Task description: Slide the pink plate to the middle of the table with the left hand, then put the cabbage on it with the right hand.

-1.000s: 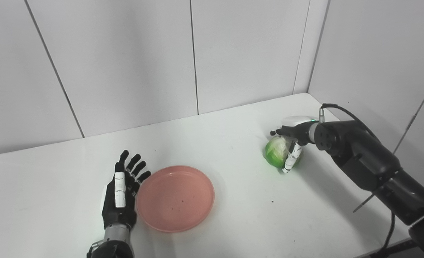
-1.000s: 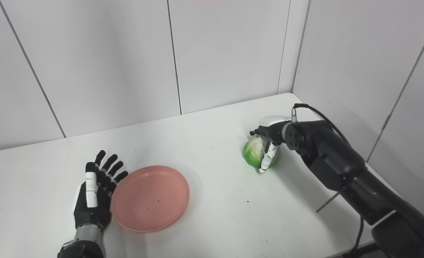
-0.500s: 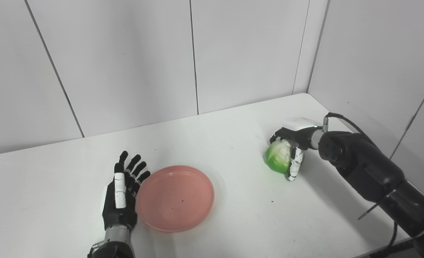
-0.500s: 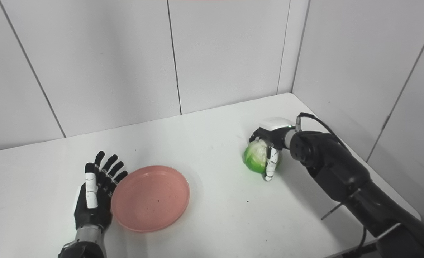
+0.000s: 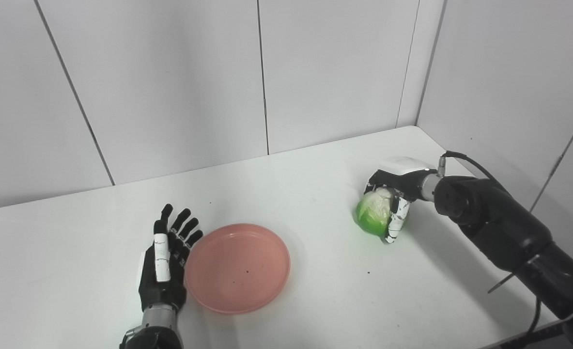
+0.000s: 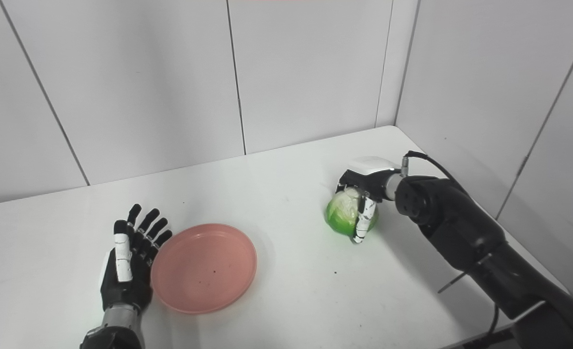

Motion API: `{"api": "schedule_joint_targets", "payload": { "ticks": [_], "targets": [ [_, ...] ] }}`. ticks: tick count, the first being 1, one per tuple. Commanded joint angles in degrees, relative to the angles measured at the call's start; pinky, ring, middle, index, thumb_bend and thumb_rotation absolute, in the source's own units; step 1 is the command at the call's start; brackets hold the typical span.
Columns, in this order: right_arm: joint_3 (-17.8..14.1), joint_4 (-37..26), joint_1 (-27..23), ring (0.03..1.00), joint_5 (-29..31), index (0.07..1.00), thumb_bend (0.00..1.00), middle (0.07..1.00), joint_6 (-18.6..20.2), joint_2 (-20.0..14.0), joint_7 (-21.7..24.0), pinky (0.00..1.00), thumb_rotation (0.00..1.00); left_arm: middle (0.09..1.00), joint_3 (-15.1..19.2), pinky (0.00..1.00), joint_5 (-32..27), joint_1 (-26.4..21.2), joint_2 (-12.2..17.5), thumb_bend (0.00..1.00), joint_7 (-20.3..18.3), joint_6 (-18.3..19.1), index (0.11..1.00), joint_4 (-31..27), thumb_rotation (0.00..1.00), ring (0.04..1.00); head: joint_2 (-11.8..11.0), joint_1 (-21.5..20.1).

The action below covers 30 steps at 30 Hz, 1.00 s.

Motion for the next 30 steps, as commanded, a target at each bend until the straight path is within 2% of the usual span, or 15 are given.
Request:
{"api": "schedule_joint_targets", "payload": {
  "ticks": [1, 8, 11, 21, 25, 30],
  "targets": [
    [-0.32, -1.68, -2.50, 0.378, 0.55, 0.544, 0.51, 0.461, -1.13, -1.99, 1.57, 0.26, 0.00, 0.881, -0.30, 0.82, -0.16, 1.73, -0.30, 0.95, 0.72, 3.60, 0.946, 2.17, 0.86, 0.852, 0.05, 0.06],
    [-1.77, -5.81, -4.81, 0.369, 4.37, 0.562, 0.51, 0.478, 1.44, -2.49, 7.87, 0.25, 0.00, 0.874, -0.24, 0.83, -0.32, 1.61, -0.34, 0.96, 0.70, 3.80, 0.944, 2.45, 0.85, 0.850, 0.08, 0.43],
    [-1.88, -6.52, -6.53, 0.365, 5.04, 0.561, 0.51, 0.477, 0.40, -2.73, 9.15, 0.25, 0.00, 0.877, -0.22, 0.84, -0.38, 1.62, -0.49, 0.96, 0.75, 3.82, 0.944, 2.47, 0.85, 0.852, 0.11, 0.81],
    [-2.09, -10.39, -11.22, 0.373, 5.92, 0.560, 0.51, 0.488, -2.15, -2.54, 9.08, 0.26, 0.00, 0.885, -1.00, 0.84, 0.62, 1.63, -1.25, 0.95, 1.29, 2.41, 0.951, 2.74, 0.86, 0.858, 0.26, 2.61],
    [-2.22, -13.42, -12.17, 0.368, 6.77, 0.563, 0.51, 0.489, -1.64, -1.57, 9.03, 0.26, 0.00, 0.896, -1.44, 0.85, 0.99, 1.50, -1.47, 0.95, 1.61, 2.19, 0.962, 2.80, 0.87, 0.870, 0.37, 4.72],
    [-2.68, -15.50, -12.86, 0.377, 8.57, 0.552, 0.51, 0.487, -4.68, -0.34, 7.57, 0.29, 0.00, 0.911, -2.02, 0.87, 1.30, 1.71, -2.29, 0.93, 2.17, 1.91, 0.974, 2.69, 0.88, 0.884, 0.43, 7.67]
  ]
}}
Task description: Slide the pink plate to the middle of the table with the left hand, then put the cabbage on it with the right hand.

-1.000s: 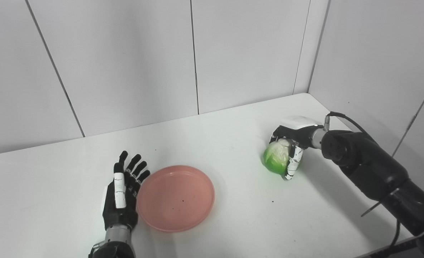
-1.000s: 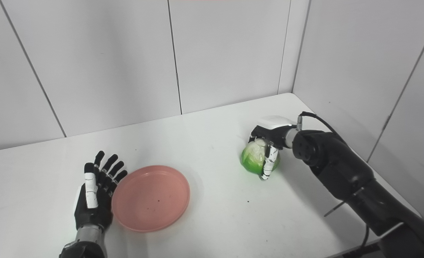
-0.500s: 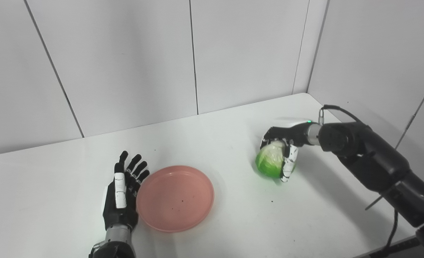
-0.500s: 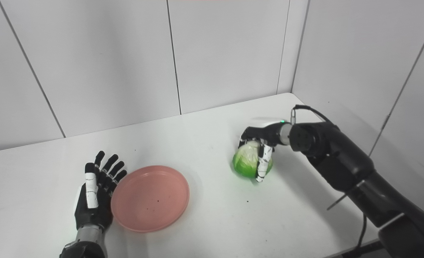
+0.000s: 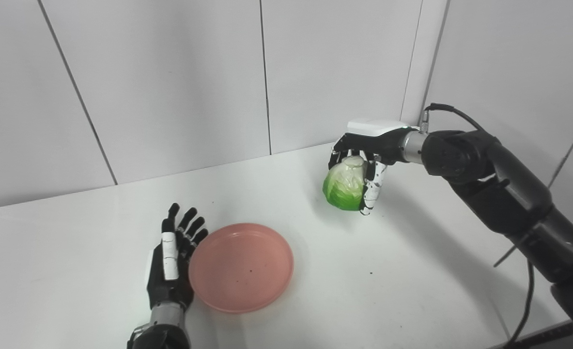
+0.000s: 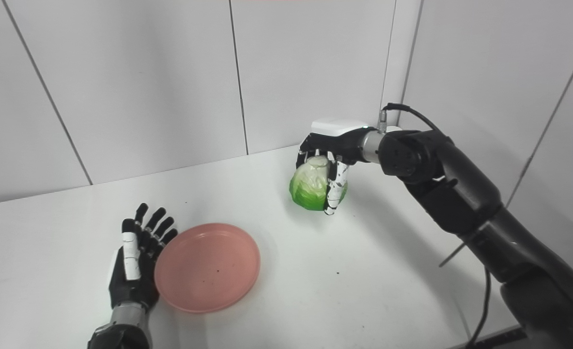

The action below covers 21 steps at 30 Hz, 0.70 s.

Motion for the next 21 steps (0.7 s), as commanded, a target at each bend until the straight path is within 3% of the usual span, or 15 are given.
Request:
{"api": "schedule_joint_targets", "payload": {
  "ticks": [1, 13, 21],
  "targets": [
    [-1.77, -1.99, -3.72, 0.380, 1.24, 0.550, 0.51, 0.487, -2.80, 0.22, -2.00, 0.29, 0.00, 0.912, -0.39, 0.87, 0.17, 1.81, -1.28, 0.93, 1.23, 2.09, 0.975, 2.35, 0.88, 0.884, 0.06, 1.44],
    [-0.73, -3.49, -5.65, 0.389, 2.28, 0.543, 0.51, 0.476, -4.84, 4.97, -1.85, 0.30, 0.00, 0.921, -1.14, 0.97, 0.06, 1.70, -3.54, 0.95, 1.88, -0.32, 0.997, 4.45, 0.87, 0.900, -0.10, 7.14],
    [0.71, -4.03, -4.51, 0.389, 2.66, 0.542, 0.51, 0.476, -7.09, 8.71, -2.39, 0.31, 0.00, 0.909, -2.40, 0.92, 1.82, 1.12, -3.94, 0.95, 3.76, -2.61, 0.985, 6.64, 0.86, 0.888, 0.26, 9.78]
  ]
}}
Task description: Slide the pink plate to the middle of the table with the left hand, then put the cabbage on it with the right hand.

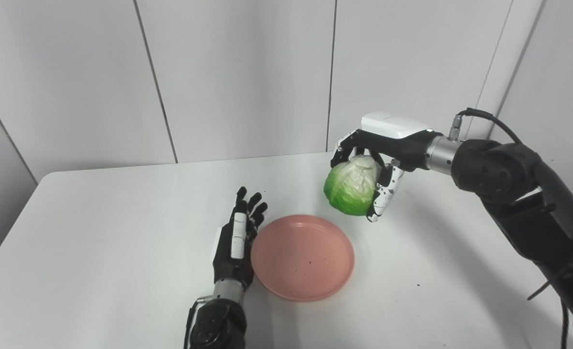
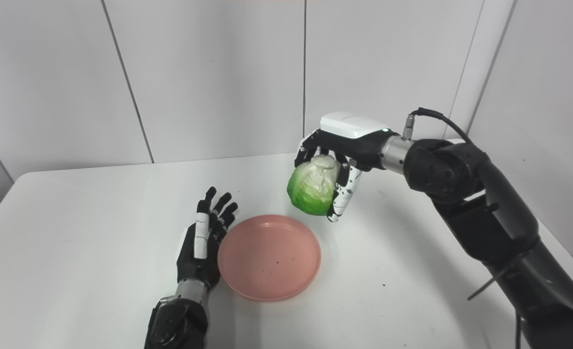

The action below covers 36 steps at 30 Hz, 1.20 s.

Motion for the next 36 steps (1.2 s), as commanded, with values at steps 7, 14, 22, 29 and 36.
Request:
{"api": "schedule_joint_targets", "payload": {
  "ticks": [7, 14, 22, 29, 36],
  "targets": [
    [1.03, -2.54, -0.43, 0.394, 0.64, 0.536, 0.51, 0.489, -2.74, 3.53, -1.86, 0.32, 0.00, 0.898, -1.18, 0.84, 1.77, 2.31, -2.12, 0.99, 2.90, -0.35, 0.977, 3.59, 0.88, 0.867, 0.09, 0.46],
    [1.83, -0.48, 1.48, 0.400, -0.02, 0.540, 0.51, 0.484, -7.45, 5.84, -4.17, 0.34, 0.00, 0.902, -1.28, 0.87, 1.34, 2.35, -2.05, 0.96, 2.81, -0.31, 0.996, 3.52, 0.88, 0.876, 0.24, 0.62],
    [3.95, 1.40, 4.10, 0.390, -2.49, 0.540, 0.51, 0.488, -10.24, 7.91, -6.13, 0.33, 0.00, 0.901, -1.27, 0.89, 1.02, 2.30, -2.12, 0.94, 2.59, -0.64, 0.994, 3.68, 0.88, 0.880, 0.50, 0.60],
    [6.03, 5.09, 5.26, 0.395, -5.37, 0.536, 0.51, 0.498, -13.07, 9.09, -7.69, 0.34, 0.00, 0.902, -1.27, 0.89, 1.00, 2.57, -2.01, 0.96, 2.85, 0.31, 0.991, 2.84, 0.87, 0.873, 0.70, 0.31],
    [5.83, 8.74, 6.34, 0.404, -5.95, 0.534, 0.51, 0.496, -14.84, 9.98, -10.38, 0.35, 0.00, 0.901, -1.06, 0.92, 0.05, 2.44, -2.19, 0.96, 2.25, 0.06, 0.995, 3.25, 0.85, 0.887, 0.82, 0.21]
  ]
}}
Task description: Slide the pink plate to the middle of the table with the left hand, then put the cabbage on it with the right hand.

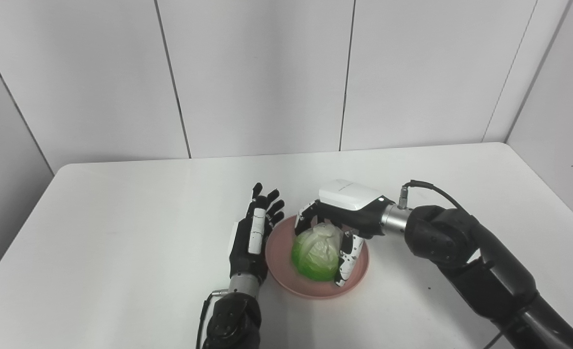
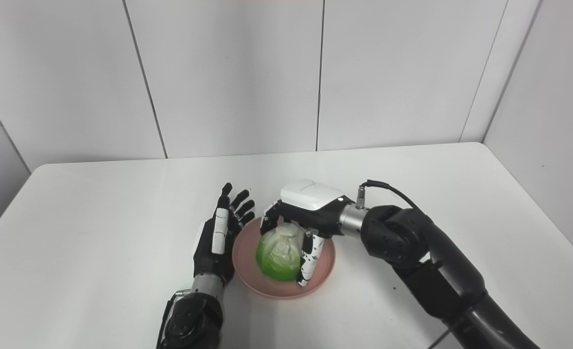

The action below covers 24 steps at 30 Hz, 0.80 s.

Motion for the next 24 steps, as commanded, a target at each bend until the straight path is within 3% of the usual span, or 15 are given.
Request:
{"api": "schedule_joint_targets", "payload": {
  "ticks": [1, 16, 20, 22, 23, 24],
  "targets": [
    [-0.79, -0.18, -1.56, 0.407, 0.05, 0.532, 0.51, 0.497, -2.87, 0.32, -3.02, 0.36, 0.00, 0.900, 0.24, 0.92, -0.40, 2.70, -2.02, 0.96, 0.14, 1.13, 0.994, 2.37, 0.86, 0.887, -0.01, 0.09],
    [-0.39, 2.62, -1.35, 0.404, -4.30, 0.536, 0.52, 0.494, -7.14, 1.36, -8.69, 0.34, 0.00, 0.908, -0.09, 0.91, -0.38, 2.85, -2.05, 0.96, 0.53, 1.35, 0.997, 2.19, 0.86, 0.889, 0.00, 0.17],
    [-0.67, 2.27, -1.17, 0.470, -5.08, 0.511, 0.53, 0.482, -6.85, 1.45, -8.98, 0.40, 0.00, 0.910, -0.16, 0.90, -0.24, 2.75, -1.94, 0.96, 0.53, 1.22, 1.000, 2.34, 0.87, 0.887, -0.01, 0.18],
    [-0.83, 2.12, -1.14, 0.530, -5.34, 0.499, 0.53, 0.574, -6.55, 1.49, -9.09, 0.49, 0.11, 0.907, -0.21, 0.88, 0.03, 2.64, -1.83, 0.96, 0.68, 1.04, 0.998, 2.49, 0.87, 0.882, -0.05, 0.22],
    [-0.89, 1.84, -1.15, 0.586, -5.51, 0.577, 0.79, 0.622, -6.26, 1.47, -9.00, 0.56, 0.17, 0.910, -0.24, 0.88, 0.21, 2.62, -1.77, 0.96, 0.80, 1.06, 0.999, 2.48, 0.88, 0.884, -0.05, 0.20],
    [-0.92, 1.64, -1.16, 0.616, -5.63, 0.609, 0.89, 0.646, -6.07, 1.45, -8.91, 0.59, 0.20, 0.909, -0.26, 0.87, 0.31, 2.62, -1.73, 0.97, 0.87, 1.10, 0.999, 2.46, 0.88, 0.883, -0.05, 0.20]
  ]
}}
